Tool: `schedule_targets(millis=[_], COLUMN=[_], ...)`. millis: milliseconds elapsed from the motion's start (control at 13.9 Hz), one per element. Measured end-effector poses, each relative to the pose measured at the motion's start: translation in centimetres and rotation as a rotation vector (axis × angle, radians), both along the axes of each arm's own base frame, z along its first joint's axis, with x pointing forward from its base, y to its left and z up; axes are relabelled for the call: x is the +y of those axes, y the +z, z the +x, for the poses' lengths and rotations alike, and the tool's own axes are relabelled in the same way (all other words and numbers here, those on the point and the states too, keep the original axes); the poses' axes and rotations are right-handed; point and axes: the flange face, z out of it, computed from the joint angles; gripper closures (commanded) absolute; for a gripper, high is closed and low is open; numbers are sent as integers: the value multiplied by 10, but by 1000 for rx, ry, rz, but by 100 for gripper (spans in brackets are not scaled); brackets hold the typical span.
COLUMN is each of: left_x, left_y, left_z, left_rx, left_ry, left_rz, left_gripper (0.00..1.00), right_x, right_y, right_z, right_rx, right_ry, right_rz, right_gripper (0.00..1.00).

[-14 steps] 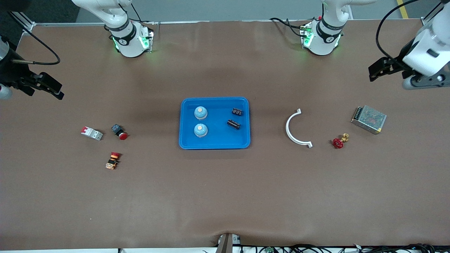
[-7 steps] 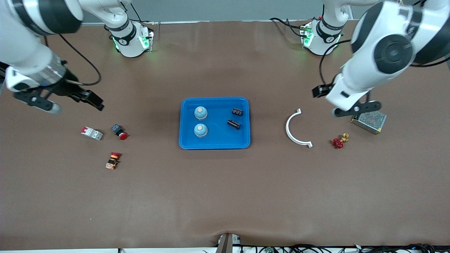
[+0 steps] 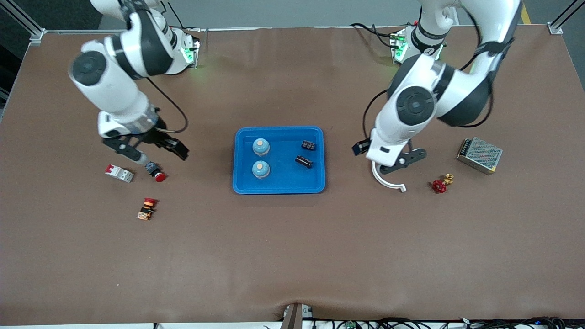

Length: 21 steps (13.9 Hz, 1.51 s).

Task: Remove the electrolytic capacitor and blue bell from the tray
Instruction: 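Reach both grippers into the blue tray toward the bell and capacitor, then grasp the black capacitor with the left gripper while the right gripper grasps the bell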

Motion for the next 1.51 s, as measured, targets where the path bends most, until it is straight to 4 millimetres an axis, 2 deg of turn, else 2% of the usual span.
schedule_targets(millis=[216, 360, 432, 575, 719, 1079, 1295, 1510], left_x=[-44, -69, -80, -99, -116, -144, -152, -152], left_y=[-37, -58, -69, -91, -113, -156, -173, -194], left_z=[-8, -15, -19, -23, -28, -32, -37, -41], left_rx=[-30, -42, -48, -60, -63, -25, -13, 0], left_ry=[132, 217, 262, 346, 409, 489, 500, 505], left_rz=[-22, -37, -48, -75, -99, -105, -101, -84], left_gripper=[0, 0, 0, 2, 13, 22, 26, 40], right_x=[56, 85, 95, 113, 129, 154, 169, 179], right_y=[-69, -112, -130, -154, -165, -176, -185, -196], right_z=[-14, -21, -23, -22, -19, -14, -13, -18], right_rx=[0, 0, 10, 33, 39, 41, 45, 56], right_ry=[-30, -47, -52, -61, -59, -68, -81, -75], right_rz=[15, 24, 22, 13, 13, 18, 19, 13], right_gripper=[0, 0, 0, 0, 0, 0, 0, 0])
